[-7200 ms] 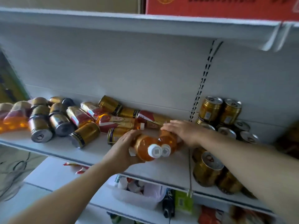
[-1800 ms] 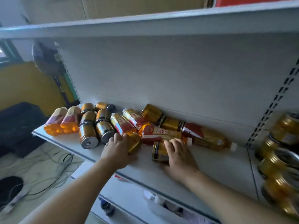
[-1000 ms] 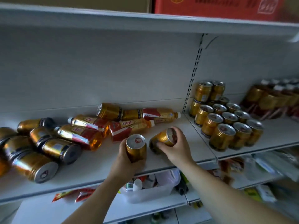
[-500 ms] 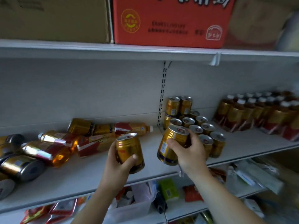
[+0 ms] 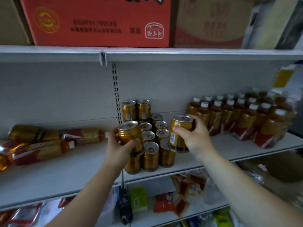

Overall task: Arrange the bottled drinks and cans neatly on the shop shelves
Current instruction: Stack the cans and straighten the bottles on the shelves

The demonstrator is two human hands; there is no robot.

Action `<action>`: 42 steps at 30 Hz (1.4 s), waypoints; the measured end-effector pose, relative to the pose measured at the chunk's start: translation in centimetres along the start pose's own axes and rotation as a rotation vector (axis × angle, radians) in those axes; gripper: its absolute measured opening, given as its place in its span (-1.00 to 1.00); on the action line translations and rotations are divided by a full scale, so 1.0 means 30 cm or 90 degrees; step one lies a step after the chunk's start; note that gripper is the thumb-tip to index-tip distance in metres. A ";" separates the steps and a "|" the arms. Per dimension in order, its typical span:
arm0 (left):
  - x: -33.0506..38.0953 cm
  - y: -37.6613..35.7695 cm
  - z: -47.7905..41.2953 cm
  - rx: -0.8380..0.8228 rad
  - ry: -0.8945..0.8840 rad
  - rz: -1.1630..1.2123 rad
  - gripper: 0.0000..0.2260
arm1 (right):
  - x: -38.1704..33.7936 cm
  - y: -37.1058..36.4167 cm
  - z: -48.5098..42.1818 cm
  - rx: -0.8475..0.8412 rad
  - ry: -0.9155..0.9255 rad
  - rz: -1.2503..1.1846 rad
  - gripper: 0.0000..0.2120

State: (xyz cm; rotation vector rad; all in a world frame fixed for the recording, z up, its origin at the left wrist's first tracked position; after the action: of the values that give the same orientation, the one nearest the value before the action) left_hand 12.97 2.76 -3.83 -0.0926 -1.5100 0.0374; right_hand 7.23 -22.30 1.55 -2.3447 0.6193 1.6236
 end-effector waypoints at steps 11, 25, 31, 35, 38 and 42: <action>-0.006 0.013 -0.317 0.056 -0.033 -0.129 -0.52 | 0.218 -0.239 -0.372 -0.089 0.010 0.096 -0.45; -0.046 -0.046 -0.465 0.069 -0.039 -0.250 -0.37 | 0.411 -0.345 -0.620 -0.176 0.004 0.101 -0.42; -0.089 -0.046 -0.481 0.041 0.037 -0.290 -0.24 | 0.449 -0.359 -0.627 -0.213 0.015 0.127 -0.36; -0.091 -0.030 -0.488 0.029 0.086 -0.335 -0.12 | 0.445 -0.361 -0.655 -0.262 -0.019 0.196 -0.25; -0.073 -0.048 -0.485 -0.017 0.125 -0.316 -0.23 | 0.399 -0.348 -0.682 -0.273 -0.014 0.267 -0.19; -0.029 0.011 -0.458 0.030 0.157 -0.402 -0.28 | 0.216 -0.369 -0.680 -0.297 0.171 0.378 -0.19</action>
State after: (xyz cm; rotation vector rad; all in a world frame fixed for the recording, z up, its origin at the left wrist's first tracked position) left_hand 26.64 2.49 -5.53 0.4057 -1.2349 -0.4289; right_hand 31.31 -22.26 2.35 -2.9458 1.1988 1.8517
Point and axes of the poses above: each hand's wrist, its own z-axis away from the middle knuckle, its own y-axis out of the back of the hand, x = y × z, the point moved 10 cm from there along -z, towards the middle knuckle, and after that the axes turned 7 degrees about y, right-handed, at the moved point
